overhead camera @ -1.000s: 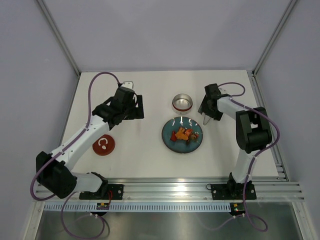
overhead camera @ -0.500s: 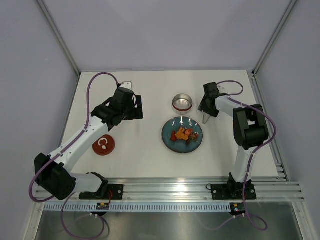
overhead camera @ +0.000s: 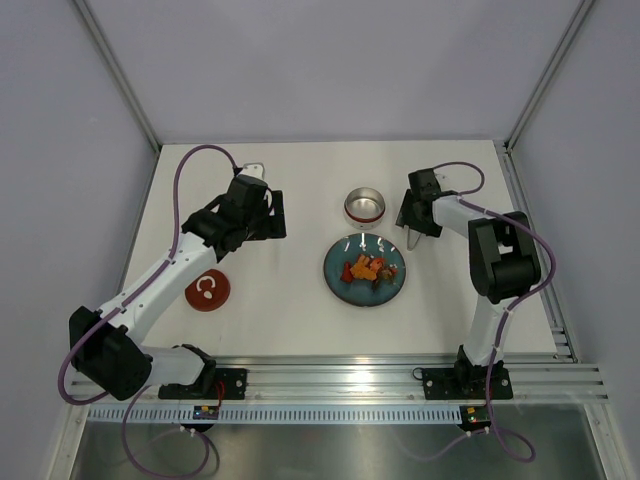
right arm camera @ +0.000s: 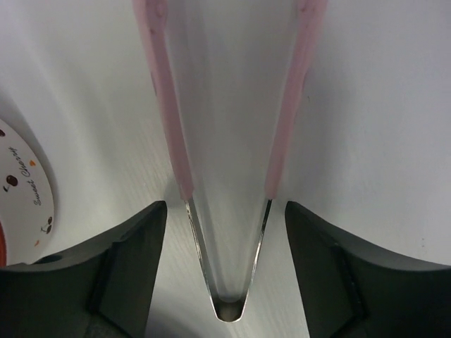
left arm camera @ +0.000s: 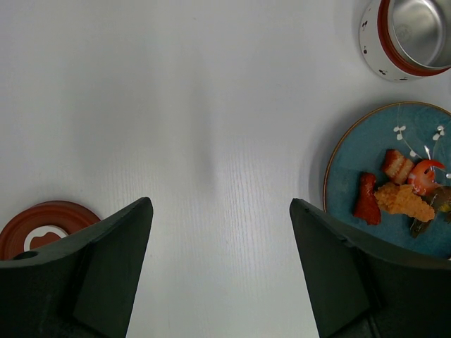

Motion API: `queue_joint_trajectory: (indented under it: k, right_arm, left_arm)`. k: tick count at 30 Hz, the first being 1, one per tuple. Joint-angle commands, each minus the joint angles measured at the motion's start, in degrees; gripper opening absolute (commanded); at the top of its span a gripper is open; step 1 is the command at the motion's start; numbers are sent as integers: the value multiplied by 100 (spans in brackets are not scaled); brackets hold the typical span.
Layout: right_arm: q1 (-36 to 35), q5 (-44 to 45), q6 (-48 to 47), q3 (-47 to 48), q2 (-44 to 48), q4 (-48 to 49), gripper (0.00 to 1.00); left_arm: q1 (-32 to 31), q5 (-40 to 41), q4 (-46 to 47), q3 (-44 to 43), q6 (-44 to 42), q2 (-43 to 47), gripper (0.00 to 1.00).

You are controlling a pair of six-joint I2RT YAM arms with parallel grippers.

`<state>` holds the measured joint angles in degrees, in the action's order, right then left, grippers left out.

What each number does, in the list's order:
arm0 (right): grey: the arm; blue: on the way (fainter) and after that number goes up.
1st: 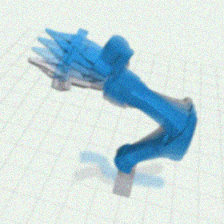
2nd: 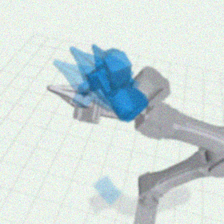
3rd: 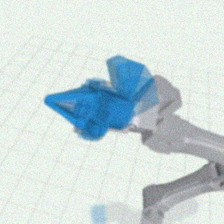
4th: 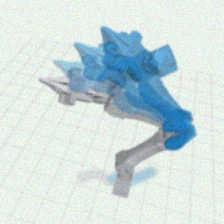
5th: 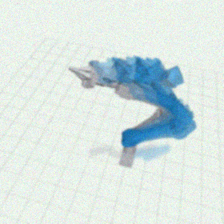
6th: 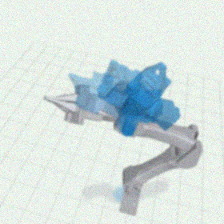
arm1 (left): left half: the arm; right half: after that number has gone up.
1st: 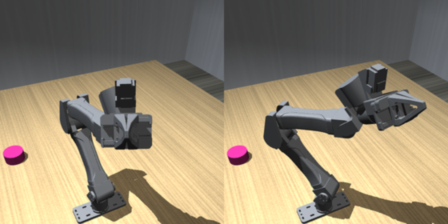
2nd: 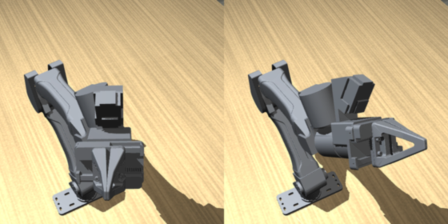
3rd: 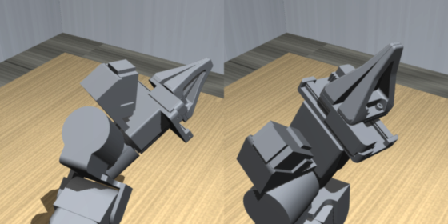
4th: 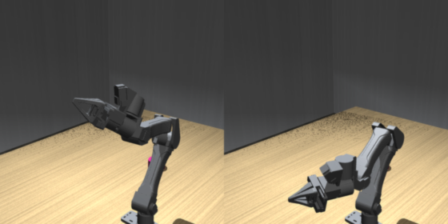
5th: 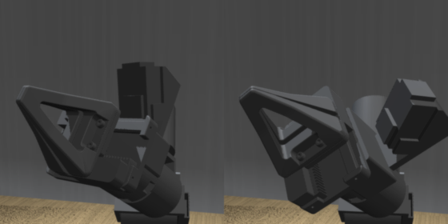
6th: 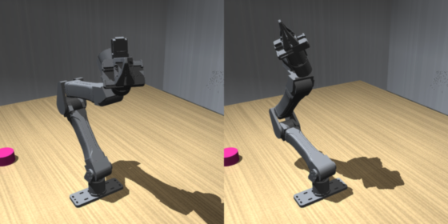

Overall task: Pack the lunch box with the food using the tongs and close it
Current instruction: Pick up the clamp at the center of the board.

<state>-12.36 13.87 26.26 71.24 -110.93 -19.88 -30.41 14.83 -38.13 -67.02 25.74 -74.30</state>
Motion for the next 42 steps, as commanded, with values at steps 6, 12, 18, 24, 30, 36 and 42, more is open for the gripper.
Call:
queue_joint_trajectory:
  k: [6, 12, 18, 24, 30, 36, 42]
  right_arm:
    - [-21, -174, -525, -330, 432, -122, 80]
    - [-65, -200, -543, -383, 363, -60, 77]
    - [-161, -130, -622, -76, 116, -148, 70]
    - [-161, -183, -534, -58, -51, -104, 70]
    - [-161, -139, -525, 38, -121, -121, 72]
    - [-153, -261, -517, 56, -113, -122, 55]
    - [-153, -358, -596, 240, 36, -525, 13]
  left_arm:
    - [9, 46, 78, -56, 54, 30, 83]
    - [9, 29, 86, -39, 72, 30, 83]
    - [9, 37, 69, -39, 72, 83, 83]
    - [9, 20, 60, -39, 81, 74, 84]
    - [18, -6, 78, -74, 72, 65, 84]
    - [18, -6, 16, -65, 45, 74, 84]
    - [9, 2, -19, -109, 10, 74, 83]
